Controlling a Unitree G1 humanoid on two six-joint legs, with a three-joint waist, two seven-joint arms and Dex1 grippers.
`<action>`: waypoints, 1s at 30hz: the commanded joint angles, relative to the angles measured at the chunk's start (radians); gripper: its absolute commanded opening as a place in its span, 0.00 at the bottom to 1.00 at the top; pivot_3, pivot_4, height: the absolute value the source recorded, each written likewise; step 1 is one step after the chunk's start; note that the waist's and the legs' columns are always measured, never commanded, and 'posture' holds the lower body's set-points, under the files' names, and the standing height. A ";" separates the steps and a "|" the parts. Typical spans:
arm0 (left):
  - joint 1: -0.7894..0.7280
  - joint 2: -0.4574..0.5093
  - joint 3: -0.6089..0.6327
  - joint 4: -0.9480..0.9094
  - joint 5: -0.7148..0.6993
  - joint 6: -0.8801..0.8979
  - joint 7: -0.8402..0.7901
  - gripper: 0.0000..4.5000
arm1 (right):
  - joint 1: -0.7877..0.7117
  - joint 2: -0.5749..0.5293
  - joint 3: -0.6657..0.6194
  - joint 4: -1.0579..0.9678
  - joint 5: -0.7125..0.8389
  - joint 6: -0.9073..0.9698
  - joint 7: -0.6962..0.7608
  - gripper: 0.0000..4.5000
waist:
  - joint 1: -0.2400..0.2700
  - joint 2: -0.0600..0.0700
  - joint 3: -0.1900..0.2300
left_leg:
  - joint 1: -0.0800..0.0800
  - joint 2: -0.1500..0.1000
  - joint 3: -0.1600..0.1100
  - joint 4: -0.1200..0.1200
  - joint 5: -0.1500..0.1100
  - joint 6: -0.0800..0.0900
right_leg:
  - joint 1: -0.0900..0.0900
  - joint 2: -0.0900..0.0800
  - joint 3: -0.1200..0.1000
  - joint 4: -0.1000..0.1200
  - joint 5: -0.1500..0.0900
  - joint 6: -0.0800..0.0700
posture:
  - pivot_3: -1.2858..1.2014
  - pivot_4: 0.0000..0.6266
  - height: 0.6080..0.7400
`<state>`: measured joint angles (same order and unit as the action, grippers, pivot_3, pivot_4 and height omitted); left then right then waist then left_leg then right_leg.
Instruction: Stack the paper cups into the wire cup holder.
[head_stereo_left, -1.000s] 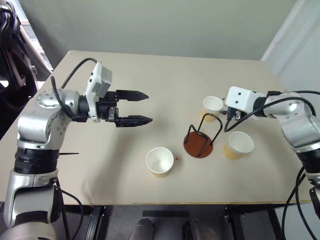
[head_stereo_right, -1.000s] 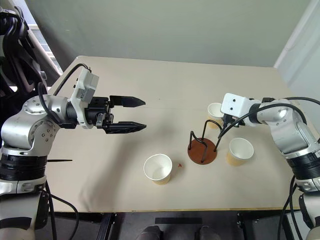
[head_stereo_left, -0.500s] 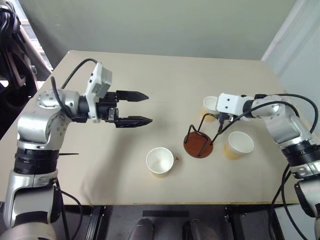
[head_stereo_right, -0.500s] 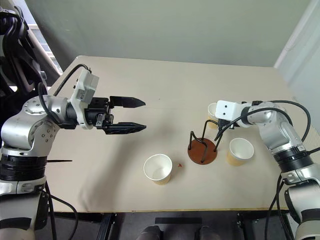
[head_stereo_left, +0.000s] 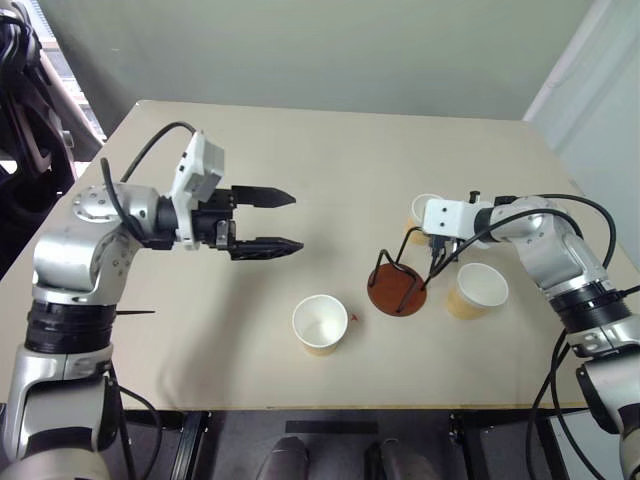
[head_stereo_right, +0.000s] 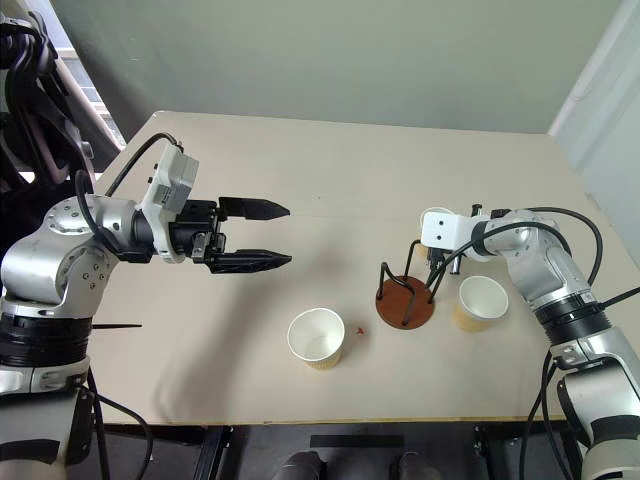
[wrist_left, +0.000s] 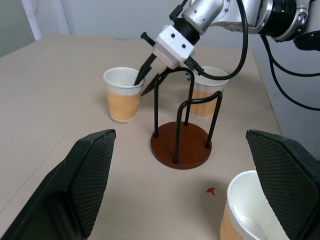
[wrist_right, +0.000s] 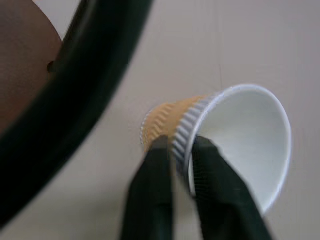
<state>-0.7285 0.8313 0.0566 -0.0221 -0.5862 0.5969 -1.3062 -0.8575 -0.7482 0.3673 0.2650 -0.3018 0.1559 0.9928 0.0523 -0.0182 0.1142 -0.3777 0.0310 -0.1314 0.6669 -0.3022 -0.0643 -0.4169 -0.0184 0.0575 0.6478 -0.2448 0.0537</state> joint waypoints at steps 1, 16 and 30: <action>0.003 0.025 -0.013 -0.025 0.036 -0.055 -0.021 1.00 | -0.005 -0.013 -0.030 -0.039 0.005 -0.002 0.017 0.01 | 0.000 0.000 0.000 | 0.000 0.000 0.000 0.000 0.000 0.000 | 0.000 0.000 0.000 0.000 0.000 0.000 | 0.52 0.24 1.00; 0.014 0.037 -0.090 -0.018 0.155 -0.193 -0.056 1.00 | -0.043 -0.071 -0.142 -0.225 0.103 0.151 0.113 0.01 | 0.000 0.000 0.000 | -0.001 0.000 0.000 0.000 0.000 0.000 | 0.000 0.000 0.000 0.000 0.000 0.000 | 0.52 0.24 1.00; -0.023 0.002 -0.079 -0.037 0.113 -0.147 -0.038 1.00 | -0.086 -0.157 -0.284 -0.653 0.408 0.525 0.246 0.01 | 0.000 0.000 0.000 | -0.003 0.000 -0.001 0.000 0.000 0.000 | 0.000 0.000 -0.001 -0.001 0.000 0.000 | 0.52 0.24 1.00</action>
<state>-0.7307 0.8324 -0.0439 -0.0277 -0.4547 0.4458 -1.3462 -0.9193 -0.8793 0.1408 -0.3268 0.0557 0.6326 1.2286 0.0518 -0.0180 0.1143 -0.3807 0.0308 -0.1322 0.6670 -0.3021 -0.0643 -0.4172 -0.0185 0.0566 0.6468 -0.2447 0.0538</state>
